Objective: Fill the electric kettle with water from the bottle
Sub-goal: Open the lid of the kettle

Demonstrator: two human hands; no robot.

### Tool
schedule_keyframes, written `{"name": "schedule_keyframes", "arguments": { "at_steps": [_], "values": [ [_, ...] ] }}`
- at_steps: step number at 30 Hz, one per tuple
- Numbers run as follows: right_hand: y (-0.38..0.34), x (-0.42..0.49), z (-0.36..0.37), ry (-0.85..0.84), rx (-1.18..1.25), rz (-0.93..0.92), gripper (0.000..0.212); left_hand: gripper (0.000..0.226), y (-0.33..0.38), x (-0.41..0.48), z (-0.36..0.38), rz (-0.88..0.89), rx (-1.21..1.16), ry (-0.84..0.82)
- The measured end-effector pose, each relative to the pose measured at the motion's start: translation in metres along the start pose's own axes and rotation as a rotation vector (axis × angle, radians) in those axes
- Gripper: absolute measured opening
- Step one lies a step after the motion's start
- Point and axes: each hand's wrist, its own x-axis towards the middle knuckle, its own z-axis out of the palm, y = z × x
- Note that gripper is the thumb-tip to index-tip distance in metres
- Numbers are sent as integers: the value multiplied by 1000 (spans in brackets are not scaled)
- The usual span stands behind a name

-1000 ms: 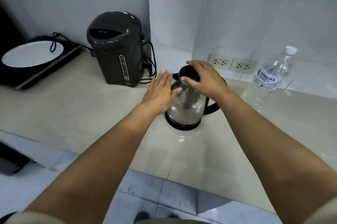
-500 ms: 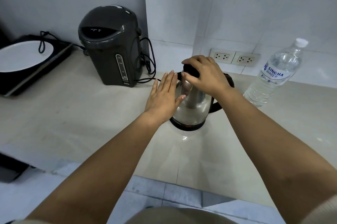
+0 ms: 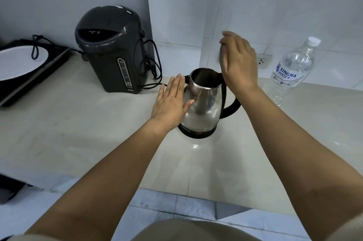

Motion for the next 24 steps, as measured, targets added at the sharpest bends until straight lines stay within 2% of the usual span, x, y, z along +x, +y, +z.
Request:
{"name": "schedule_keyframes", "arguments": {
  "at_steps": [3,7,10,13,24],
  "values": [
    [11,-6,-8,65,-57,-5,31,74,1,-1,1,-9,-14,5],
    [27,-19,-8,57,-218,21,32,74,2,-1,1,-17,-22,8],
    [41,-28,-11,-83,-349,74,42,73,3,-1,1,-19,-22,11],
    [48,-34,-15,-202,-346,77,55,73,3,-1,0,-14,-6,15],
    [46,-44,-20,-133,-258,104,56,73,7,-5,-2,-29,-41,18]
  ]
}}
